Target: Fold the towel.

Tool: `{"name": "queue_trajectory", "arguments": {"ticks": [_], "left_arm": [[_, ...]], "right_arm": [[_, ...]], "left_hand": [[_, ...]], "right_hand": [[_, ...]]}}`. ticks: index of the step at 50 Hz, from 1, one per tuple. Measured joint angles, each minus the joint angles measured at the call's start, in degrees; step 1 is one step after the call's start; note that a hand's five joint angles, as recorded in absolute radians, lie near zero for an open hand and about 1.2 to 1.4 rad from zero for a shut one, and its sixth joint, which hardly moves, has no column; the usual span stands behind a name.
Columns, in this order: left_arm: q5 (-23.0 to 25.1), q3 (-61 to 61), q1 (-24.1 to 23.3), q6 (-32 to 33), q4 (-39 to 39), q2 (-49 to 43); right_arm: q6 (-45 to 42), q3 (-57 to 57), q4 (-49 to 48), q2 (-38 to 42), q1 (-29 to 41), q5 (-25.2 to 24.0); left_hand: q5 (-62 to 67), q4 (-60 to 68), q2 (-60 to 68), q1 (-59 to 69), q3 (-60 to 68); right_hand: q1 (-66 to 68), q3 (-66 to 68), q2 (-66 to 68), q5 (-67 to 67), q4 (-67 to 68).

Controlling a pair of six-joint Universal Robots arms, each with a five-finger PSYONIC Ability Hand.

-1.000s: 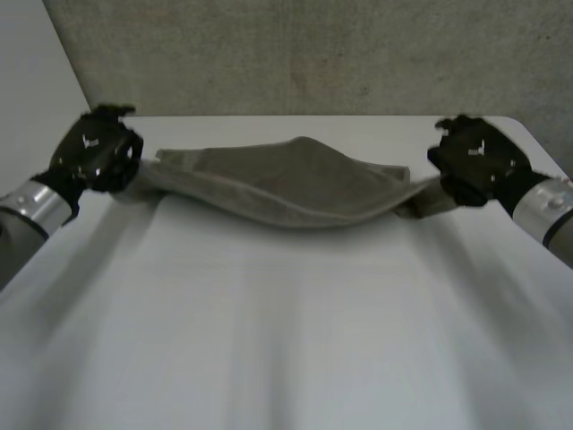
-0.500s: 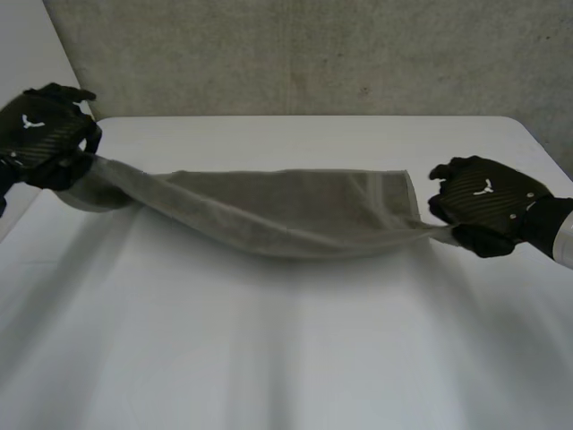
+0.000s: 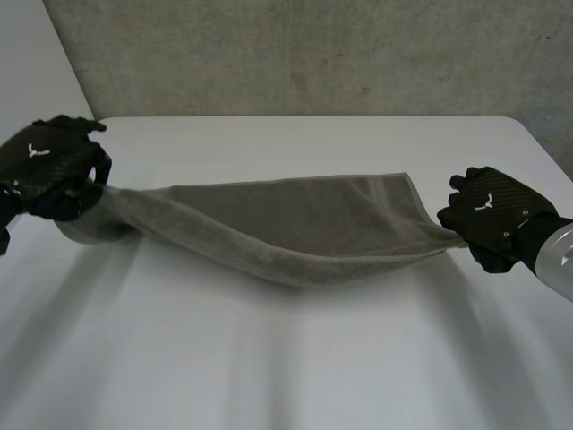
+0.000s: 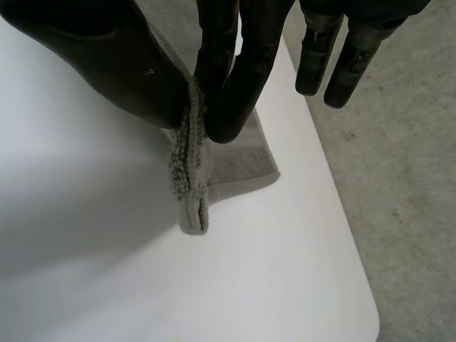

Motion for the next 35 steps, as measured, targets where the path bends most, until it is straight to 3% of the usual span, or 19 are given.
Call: {"name": "queue_trajectory", "arguments": {"ticks": [15,27,35], "left_arm": [[0.6,-5.8,-1.7,4.3,-7.0,0.7],[0.6,-9.5,-1.8,9.2,-14.5,8.2],[0.6,-10.1,-2.1,10.2,-15.4,11.4]], "right_arm": [[-3.9,1.6,3.3,-0.7,-8.3,-5.9],[-6.3,2.0,9.3,-3.0,-13.8,-11.8],[-7.9,0.0,10.5,-2.9,-16.4,-15.8]], "left_hand": [[0.0,0.0,0.1,0.0,0.0],[0.0,0.0,0.2,0.0,0.0],[0.0,0.0,0.2,0.0,0.0]], "right_hand": [[0.0,0.0,0.0,0.0,0.0],[0.0,0.0,0.0,0.0,0.0],[0.0,0.0,0.0,0.0,0.0]]}}
